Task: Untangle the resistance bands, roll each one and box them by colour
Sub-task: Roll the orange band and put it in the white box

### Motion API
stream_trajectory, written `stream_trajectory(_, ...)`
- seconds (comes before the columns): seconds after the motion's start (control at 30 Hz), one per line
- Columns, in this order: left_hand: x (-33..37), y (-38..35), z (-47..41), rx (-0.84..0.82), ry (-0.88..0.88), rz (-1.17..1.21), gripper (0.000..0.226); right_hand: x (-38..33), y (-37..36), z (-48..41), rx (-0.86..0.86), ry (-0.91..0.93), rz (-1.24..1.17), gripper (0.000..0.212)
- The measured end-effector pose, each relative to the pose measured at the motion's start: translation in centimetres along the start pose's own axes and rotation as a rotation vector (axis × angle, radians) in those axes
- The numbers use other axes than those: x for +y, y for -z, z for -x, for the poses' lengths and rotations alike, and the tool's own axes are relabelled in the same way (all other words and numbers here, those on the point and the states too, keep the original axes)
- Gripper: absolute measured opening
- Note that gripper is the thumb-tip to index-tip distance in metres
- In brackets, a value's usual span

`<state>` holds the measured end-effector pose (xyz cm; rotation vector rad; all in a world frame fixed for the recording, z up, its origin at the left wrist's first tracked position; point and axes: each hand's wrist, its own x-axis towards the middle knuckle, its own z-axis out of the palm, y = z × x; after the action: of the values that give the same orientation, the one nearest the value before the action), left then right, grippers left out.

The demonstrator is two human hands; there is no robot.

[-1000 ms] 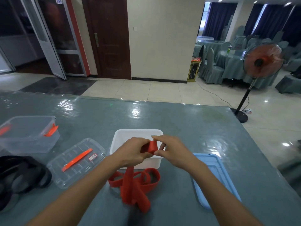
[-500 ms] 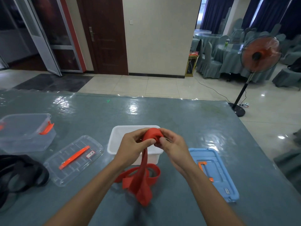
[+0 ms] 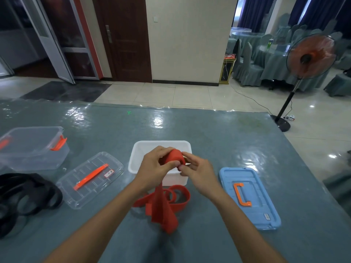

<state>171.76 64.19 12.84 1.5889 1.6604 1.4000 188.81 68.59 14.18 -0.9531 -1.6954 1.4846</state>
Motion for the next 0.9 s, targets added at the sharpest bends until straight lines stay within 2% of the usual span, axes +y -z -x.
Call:
stream_trajectory(0.07, 0.0, 0.6, -0.5, -0.137, -0.047, -0.128, 0.035, -0.2, 0.8, -0.3, -0.041, 0.039, 0.29, 0.053)
stream_trajectory(0.13, 0.4, 0.9, -1.0, -0.233, -0.068, -0.218, 0.037, -0.7, 1.2, -0.4, -0.117, 0.074, 0.355, 0.053)
stream_trajectory(0.2, 0.8, 0.7, -1.3, -0.219, -0.061, -0.195, 0.04, -0.9, 1.6, -0.6, -0.1, 0.059, 0.209, 0.053)
stream_trajectory(0.3, 1.4, -0.1, -0.7, -0.032, 0.041, 0.064, 0.042, -0.9, 1.7, -0.6, -0.01, 0.015, -0.14, 0.039)
stream_trajectory(0.4, 1.6, -1.6, 0.4, 0.108, 0.08, 0.21, 0.041, -0.3, 1.1, -0.4, 0.031, -0.033, -0.448, 0.034)
stream_trajectory(0.5, 1.8, -2.6, 1.3, 0.151, 0.065, 0.238, 0.044, 0.1, 0.1, -0.2, 0.062, -0.067, -0.657, 0.03)
stream_trajectory(0.6, 1.5, -2.4, 1.4, 0.134, 0.054, 0.199, 0.045, 0.5, -0.4, 0.1, 0.07, -0.09, -0.747, 0.029)
stream_trajectory(0.67, 1.2, -1.9, 1.3, 0.1, 0.041, 0.145, 0.045, 0.5, -0.3, 0.3, 0.057, -0.069, -0.664, 0.03)
stream_trajectory(0.73, 0.9, -1.2, 1.3, 0.06, 0.004, 0.065, 0.044, 0.5, 0.1, 0.4, 0.011, -0.033, -0.476, 0.032)
stream_trajectory(0.9, 0.8, 0.3, 0.7, -0.095, -0.091, -0.092, 0.043, 0.4, 1.6, -0.3, 0.019, 0.052, 0.172, 0.047)
